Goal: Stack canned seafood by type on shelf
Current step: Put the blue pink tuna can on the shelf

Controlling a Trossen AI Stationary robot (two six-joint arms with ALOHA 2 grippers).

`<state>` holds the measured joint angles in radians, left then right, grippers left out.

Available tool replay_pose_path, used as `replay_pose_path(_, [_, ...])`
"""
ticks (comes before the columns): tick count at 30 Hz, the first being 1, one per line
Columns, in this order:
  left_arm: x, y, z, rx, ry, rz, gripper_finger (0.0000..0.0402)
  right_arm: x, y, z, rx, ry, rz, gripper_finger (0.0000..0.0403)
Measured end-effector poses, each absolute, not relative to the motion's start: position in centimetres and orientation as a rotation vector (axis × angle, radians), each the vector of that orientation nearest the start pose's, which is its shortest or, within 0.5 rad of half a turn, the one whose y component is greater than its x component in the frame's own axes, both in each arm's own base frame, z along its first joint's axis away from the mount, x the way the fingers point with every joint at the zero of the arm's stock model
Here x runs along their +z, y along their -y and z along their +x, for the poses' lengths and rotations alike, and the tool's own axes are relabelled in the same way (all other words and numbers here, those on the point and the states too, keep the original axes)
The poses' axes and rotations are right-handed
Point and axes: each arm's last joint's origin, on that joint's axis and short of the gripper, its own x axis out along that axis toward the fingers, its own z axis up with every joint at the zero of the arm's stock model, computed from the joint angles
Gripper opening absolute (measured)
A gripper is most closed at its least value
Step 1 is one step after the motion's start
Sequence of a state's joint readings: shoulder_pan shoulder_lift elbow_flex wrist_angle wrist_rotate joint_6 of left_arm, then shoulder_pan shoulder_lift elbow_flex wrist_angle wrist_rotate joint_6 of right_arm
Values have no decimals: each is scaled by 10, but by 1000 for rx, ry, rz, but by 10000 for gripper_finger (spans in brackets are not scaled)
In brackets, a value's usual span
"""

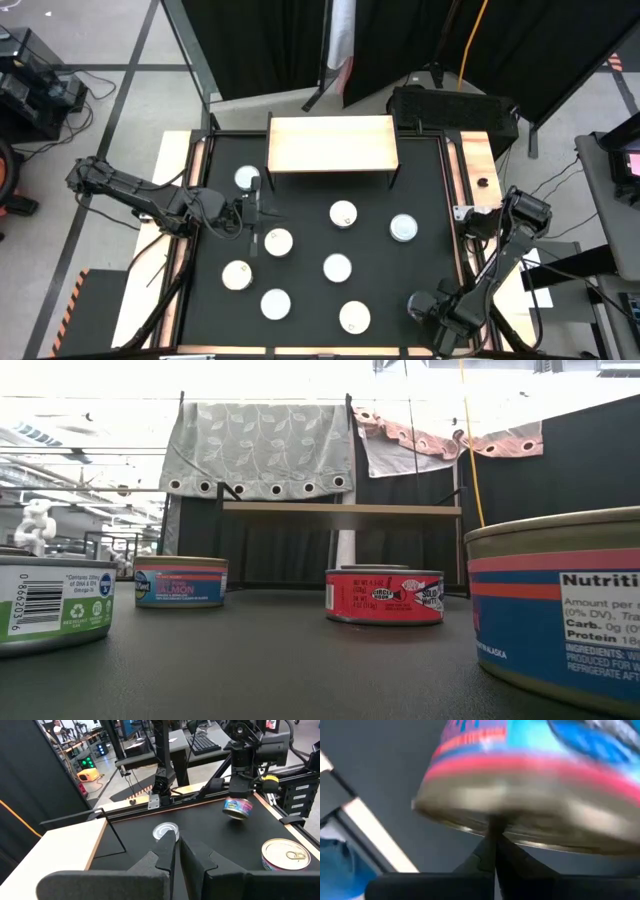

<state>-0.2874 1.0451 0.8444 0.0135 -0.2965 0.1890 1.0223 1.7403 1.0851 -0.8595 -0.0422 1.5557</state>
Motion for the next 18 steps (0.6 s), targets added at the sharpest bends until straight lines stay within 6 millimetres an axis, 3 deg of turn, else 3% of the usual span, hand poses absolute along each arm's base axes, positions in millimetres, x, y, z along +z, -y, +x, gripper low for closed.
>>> replay_pose_path(10, [324,58,226,-8,-180,239,29,145,-271,157,-378,-1536,503,0])
replay_pose_path(18, [324,58,226,-7,-180,235,29,150,-277,150,-415,-1502,534,0])
